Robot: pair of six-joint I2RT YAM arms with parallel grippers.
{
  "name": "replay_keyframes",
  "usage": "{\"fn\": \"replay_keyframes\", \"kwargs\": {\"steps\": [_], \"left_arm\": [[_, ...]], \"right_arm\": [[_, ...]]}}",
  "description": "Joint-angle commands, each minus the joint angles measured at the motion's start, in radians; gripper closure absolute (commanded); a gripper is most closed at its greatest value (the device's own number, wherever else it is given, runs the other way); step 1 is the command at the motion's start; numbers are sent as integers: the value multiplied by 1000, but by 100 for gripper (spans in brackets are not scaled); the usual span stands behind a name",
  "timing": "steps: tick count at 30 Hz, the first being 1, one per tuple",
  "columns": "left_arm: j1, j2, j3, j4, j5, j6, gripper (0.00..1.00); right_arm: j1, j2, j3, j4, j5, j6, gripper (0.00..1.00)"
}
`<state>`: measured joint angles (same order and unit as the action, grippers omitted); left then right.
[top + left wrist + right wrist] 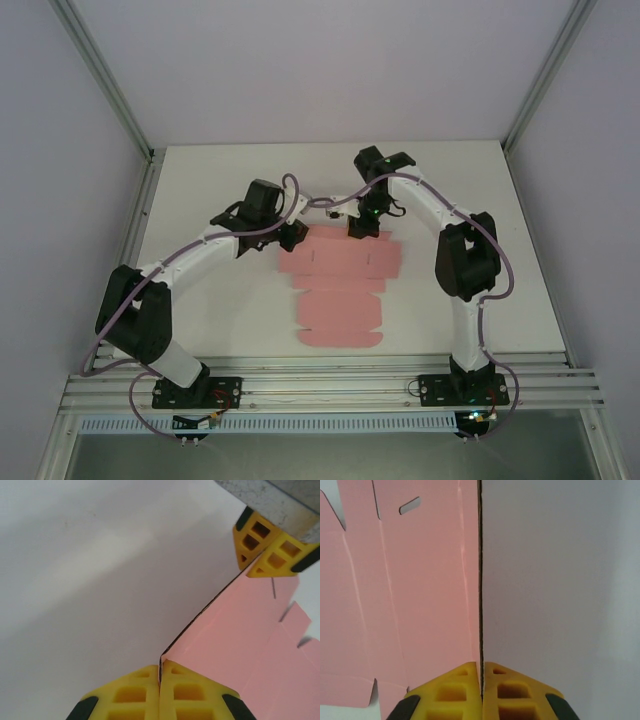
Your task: Assemble paper box
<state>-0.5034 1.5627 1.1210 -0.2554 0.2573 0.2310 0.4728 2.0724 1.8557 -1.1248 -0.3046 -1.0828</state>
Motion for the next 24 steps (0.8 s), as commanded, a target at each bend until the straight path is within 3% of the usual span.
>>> {"fn": "replay_keyframes", "kwargs": {"steps": [1,5,13,17,24], "left_arm": [[-73,-8,32,33,-88,-38,99],[-93,1,58,5,-78,-36,100],[-97,-97,-19,-57,144,76,100],[-110,-103,-22,-47,108,42,100],[-170,-51,43,-39,-56,-9,100]], "right_arm": [[11,-1,46,22,-75,111,100],[11,-3,41,36,-27,152,100],[-2,48,118,-9,28,259,100],[1,37,120,32,47,331,100],[26,20,114,27,90,416,100]]}}
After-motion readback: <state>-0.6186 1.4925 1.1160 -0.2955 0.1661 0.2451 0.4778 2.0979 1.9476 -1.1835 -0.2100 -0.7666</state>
